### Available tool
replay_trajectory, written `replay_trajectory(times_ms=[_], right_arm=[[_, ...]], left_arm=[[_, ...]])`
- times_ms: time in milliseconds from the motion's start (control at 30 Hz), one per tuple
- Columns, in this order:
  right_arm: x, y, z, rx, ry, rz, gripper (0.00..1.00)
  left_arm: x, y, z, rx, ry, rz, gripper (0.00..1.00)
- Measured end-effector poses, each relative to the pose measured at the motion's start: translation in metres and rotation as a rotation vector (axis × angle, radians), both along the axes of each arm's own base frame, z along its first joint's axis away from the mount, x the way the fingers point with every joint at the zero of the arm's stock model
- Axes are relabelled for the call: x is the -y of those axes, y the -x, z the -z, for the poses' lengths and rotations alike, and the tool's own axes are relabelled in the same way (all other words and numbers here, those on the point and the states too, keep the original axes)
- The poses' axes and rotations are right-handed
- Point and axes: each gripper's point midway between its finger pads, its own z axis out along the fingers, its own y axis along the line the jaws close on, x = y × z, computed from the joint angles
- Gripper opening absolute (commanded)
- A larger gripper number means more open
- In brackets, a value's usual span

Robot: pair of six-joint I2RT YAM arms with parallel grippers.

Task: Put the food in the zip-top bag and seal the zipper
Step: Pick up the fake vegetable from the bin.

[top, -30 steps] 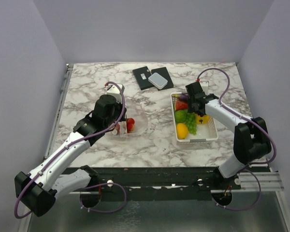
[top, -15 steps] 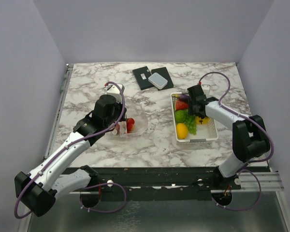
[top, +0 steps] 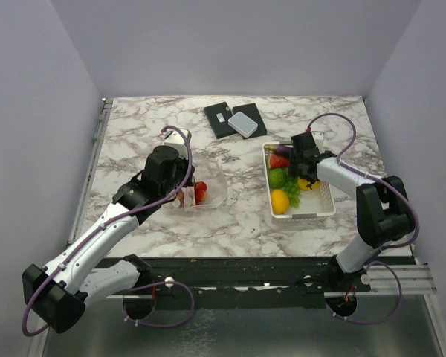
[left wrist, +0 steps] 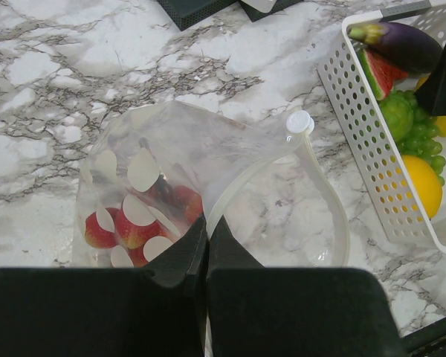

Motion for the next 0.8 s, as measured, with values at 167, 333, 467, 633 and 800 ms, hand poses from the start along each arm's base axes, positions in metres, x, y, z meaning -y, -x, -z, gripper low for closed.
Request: replay_trajectory(times_ms=[167, 333, 467, 633, 800], right_arm=[[-0.006, 0.0, 0.009, -0.023, -0.042, -0.012, 0.84], [-0.007, 0.0, 0.011, -0.031, -0.059, -0.013, 0.71], [-0.008, 0.001, 0.01, -0.03, -0.066, -0.017, 0.56], [-0.009, 0.009, 0.005, -0.051, -0.078, -0.023, 0.48], [-0.009, 0.017, -0.014, -0.038, -0.091, -0.027, 0.46]], left_arm=[[0.0, 0.0, 0.0, 0.0, 0.0, 0.0, 0.0], [0.0, 0.0, 0.0, 0.0, -0.001, 0.001, 0.0], [0.0, 0.0, 0.0, 0.0, -0.001, 0.001, 0.0], [0.0, 0.0, 0.0, 0.001, -0.002, 0.002, 0.0], [0.0, 0.0, 0.0, 0.001, -0.002, 0.003, 0.0]])
